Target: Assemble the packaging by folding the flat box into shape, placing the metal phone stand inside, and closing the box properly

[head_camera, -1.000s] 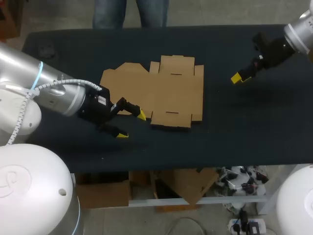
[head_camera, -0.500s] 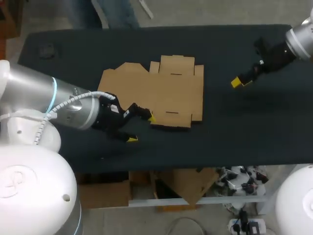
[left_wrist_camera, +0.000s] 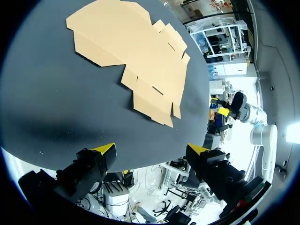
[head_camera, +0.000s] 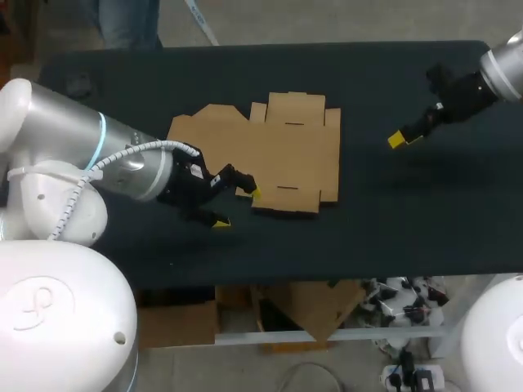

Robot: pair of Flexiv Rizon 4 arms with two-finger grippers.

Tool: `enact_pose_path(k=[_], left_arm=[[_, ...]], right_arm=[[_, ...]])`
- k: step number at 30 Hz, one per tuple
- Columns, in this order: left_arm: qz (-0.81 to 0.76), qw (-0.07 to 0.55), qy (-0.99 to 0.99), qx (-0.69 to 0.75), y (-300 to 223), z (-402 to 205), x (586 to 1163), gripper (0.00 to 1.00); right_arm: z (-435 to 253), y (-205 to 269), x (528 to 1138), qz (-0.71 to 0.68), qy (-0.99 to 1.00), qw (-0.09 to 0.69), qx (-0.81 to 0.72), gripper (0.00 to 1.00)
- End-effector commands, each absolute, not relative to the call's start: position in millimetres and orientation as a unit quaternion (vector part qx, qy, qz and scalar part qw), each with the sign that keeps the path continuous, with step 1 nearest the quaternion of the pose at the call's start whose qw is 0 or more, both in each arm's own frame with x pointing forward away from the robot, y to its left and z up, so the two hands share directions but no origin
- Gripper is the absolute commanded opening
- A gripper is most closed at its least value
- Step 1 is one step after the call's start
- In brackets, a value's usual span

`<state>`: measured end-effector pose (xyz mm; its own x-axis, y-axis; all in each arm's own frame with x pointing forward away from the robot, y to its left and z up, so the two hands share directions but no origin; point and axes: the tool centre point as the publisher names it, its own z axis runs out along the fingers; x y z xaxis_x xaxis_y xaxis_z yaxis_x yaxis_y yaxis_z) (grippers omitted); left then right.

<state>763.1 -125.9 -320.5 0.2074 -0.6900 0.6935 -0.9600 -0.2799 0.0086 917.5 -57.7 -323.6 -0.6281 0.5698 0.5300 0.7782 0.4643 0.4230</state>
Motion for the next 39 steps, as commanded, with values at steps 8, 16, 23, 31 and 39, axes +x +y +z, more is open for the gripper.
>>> enact_pose_path(k=[8, 16, 23, 31, 39], left_arm=[[0.257, 0.246, -0.594, 0.722, -102.0, -309.3, 775.5, 1.00], [0.235, 0.242, -0.631, 0.699, -77.2, -299.2, 789.0, 1.00], [0.224, 0.231, -0.656, 0.682, -55.1, -291.9, 796.4, 1.00], [0.218, 0.234, -0.676, 0.664, -33.6, -287.6, 809.1, 1.00], [0.217, 0.224, -0.687, 0.656, -28.2, -287.8, 813.7, 1.00]], right_arm=[[-325.6, -50.6, 951.8, -0.310, -0.857, 0.188, -0.368, 1.00], [-329.2, -40.2, 977.2, -0.307, -0.860, 0.188, -0.361, 1.00], [-334.0, -24.8, 1001.8, -0.291, -0.868, 0.186, -0.357, 1.00], [-333.3, -17.6, 1027.7, -0.295, -0.875, 0.181, -0.338, 1.00], [-336.7, -4.0, 1056.2, -0.291, -0.875, 0.184, -0.339, 1.00]])
